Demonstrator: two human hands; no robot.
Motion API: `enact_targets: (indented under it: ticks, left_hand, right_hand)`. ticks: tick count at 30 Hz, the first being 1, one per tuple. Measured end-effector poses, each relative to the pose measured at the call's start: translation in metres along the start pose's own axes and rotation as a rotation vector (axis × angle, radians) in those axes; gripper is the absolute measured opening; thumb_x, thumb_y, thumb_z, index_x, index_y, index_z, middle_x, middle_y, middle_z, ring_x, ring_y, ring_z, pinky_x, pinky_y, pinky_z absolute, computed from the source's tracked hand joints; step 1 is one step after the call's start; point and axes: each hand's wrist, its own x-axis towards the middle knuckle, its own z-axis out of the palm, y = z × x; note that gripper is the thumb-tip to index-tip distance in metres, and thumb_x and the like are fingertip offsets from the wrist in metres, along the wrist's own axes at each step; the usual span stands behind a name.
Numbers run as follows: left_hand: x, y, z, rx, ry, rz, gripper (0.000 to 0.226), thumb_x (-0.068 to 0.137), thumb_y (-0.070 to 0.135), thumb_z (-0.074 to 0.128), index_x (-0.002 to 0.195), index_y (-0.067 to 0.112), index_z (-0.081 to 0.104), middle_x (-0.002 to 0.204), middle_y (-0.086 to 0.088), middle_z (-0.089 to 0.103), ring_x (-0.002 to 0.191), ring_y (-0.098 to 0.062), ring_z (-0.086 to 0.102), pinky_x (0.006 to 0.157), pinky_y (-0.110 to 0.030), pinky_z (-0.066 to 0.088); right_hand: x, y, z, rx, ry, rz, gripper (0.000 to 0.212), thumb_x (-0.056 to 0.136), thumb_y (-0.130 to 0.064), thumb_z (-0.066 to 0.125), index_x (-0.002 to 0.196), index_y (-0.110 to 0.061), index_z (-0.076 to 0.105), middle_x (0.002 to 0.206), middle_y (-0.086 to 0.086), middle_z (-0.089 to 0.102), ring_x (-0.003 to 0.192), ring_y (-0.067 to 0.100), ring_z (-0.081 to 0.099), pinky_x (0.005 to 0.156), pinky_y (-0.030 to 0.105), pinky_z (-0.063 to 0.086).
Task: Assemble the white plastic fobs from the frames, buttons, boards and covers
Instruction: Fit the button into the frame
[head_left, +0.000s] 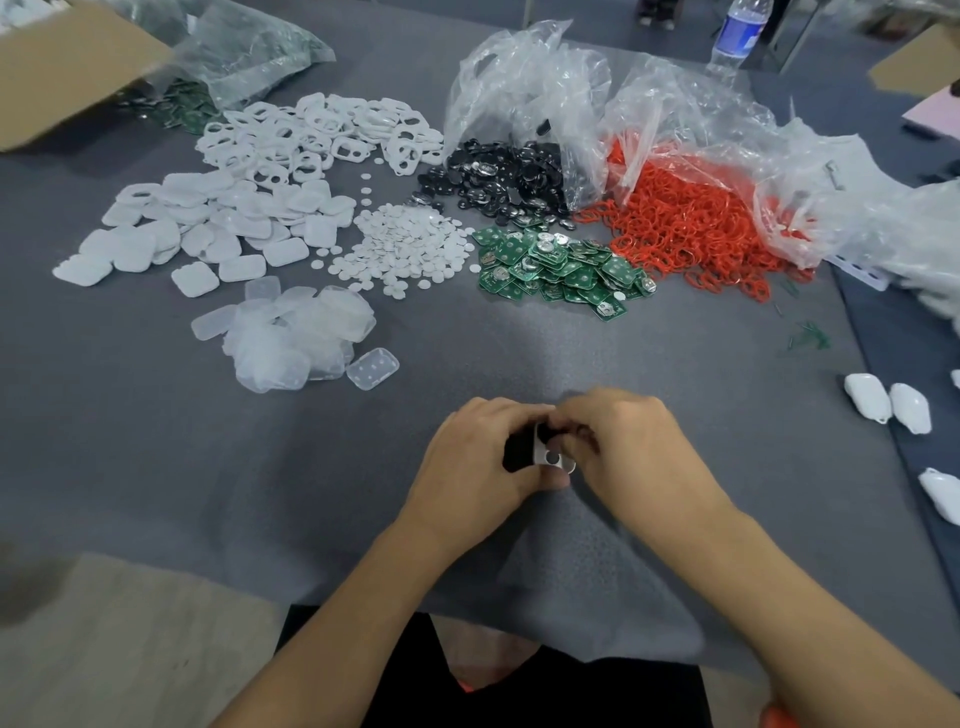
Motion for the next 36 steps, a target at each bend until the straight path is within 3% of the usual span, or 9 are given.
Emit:
enact_targets:
  ticks: [13,18,27,31,36]
  left_hand:
    - [0.001,-0.001,0.002,0.013,0.001,0.008,0.054,0.075,0.051,0.083,0.125,0.038,0.067,0.113,0.018,0.068,0.104,-0.007,0.054,0.093,-0.035,0.045]
    - [0.0,-0.001,0.001,0.002,0.004,0.021,0.054,0.076,0.052,0.082,0.126,0.036,0.068,0.114,0.017,0.069,0.105,-0.008,0.055,0.094,-0.036,0.046]
    - [0.001,-0.001,0.0,0.003,-0.008,0.031,0.056,0.077,0.051,0.083,0.128,0.035,0.068,0.116,0.017,0.069,0.105,-0.007,0.055,0.094,-0.033,0.045]
    - [0.001,-0.001,-0.001,0.003,-0.001,0.053,0.055,0.078,0.051,0.081,0.128,0.032,0.068,0.115,0.015,0.069,0.105,-0.01,0.057,0.094,-0.031,0.044]
    - [0.001,0.0,-0.001,0.014,-0.005,0.05,0.056,0.077,0.049,0.084,0.127,0.032,0.069,0.116,0.014,0.069,0.104,-0.009,0.056,0.092,-0.029,0.044]
  right_hand:
    - [-0.005,-0.002,0.002,-0.08,-0.072,-0.028,0.021,0.083,-0.005,0.066,0.103,-0.012,0.068,0.095,0.004,0.06,0.091,0.028,0.056,0.073,0.038,0.048]
    - [-0.005,-0.005,0.003,-0.03,0.021,0.016,0.015,0.082,-0.003,0.069,0.095,-0.009,0.072,0.087,0.005,0.065,0.084,0.031,0.061,0.069,0.04,0.051]
    - [-0.002,-0.008,0.002,-0.046,-0.016,0.129,0.02,0.082,-0.011,0.068,0.1,-0.019,0.073,0.094,-0.001,0.066,0.092,0.025,0.062,0.077,0.036,0.05]
    - [-0.002,-0.01,0.003,-0.021,-0.002,0.129,0.008,0.084,-0.017,0.072,0.092,-0.017,0.072,0.085,-0.003,0.057,0.086,0.024,0.06,0.073,0.033,0.046]
    - [0.0,-0.009,0.005,0.017,-0.002,0.206,0.016,0.08,-0.009,0.073,0.094,-0.017,0.074,0.088,-0.003,0.057,0.084,0.023,0.061,0.078,0.033,0.05]
